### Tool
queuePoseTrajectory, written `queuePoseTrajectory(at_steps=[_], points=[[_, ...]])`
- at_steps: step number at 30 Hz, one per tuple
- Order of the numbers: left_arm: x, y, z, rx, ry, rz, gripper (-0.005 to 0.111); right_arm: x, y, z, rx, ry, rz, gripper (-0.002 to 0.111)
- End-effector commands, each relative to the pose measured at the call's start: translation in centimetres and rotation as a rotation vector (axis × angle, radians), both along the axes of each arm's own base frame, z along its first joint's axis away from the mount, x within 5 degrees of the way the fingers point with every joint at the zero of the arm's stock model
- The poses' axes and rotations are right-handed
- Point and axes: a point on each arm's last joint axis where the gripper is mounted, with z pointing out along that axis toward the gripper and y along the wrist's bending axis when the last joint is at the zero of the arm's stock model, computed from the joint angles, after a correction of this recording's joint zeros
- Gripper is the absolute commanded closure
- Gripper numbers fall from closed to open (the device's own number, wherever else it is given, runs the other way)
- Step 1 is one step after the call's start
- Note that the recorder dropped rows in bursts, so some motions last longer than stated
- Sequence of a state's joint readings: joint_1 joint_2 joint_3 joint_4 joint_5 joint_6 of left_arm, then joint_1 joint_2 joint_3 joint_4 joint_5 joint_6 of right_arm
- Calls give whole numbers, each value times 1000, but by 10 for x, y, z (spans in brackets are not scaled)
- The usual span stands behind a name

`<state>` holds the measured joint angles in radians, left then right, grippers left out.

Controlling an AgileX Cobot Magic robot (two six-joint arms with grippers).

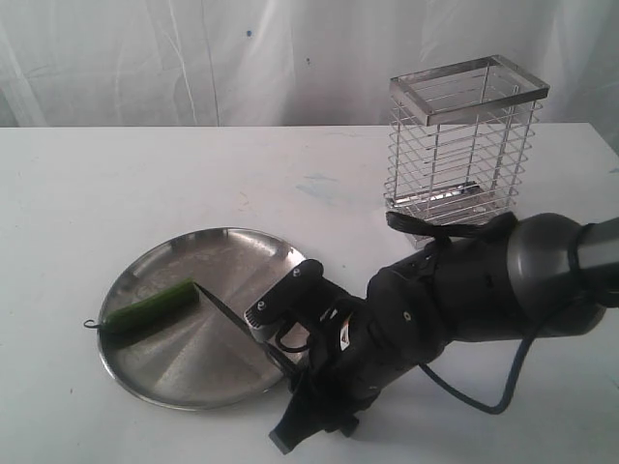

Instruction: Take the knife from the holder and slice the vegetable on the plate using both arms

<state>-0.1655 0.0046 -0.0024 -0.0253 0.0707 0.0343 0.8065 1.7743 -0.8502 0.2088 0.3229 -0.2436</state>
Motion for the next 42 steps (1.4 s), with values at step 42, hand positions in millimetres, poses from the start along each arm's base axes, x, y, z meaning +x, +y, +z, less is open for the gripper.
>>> queuePoseTrajectory(at_steps=[42], points=[[0,0,-1,-3,3,3,107,-6,5,115,105,57,-57,108]])
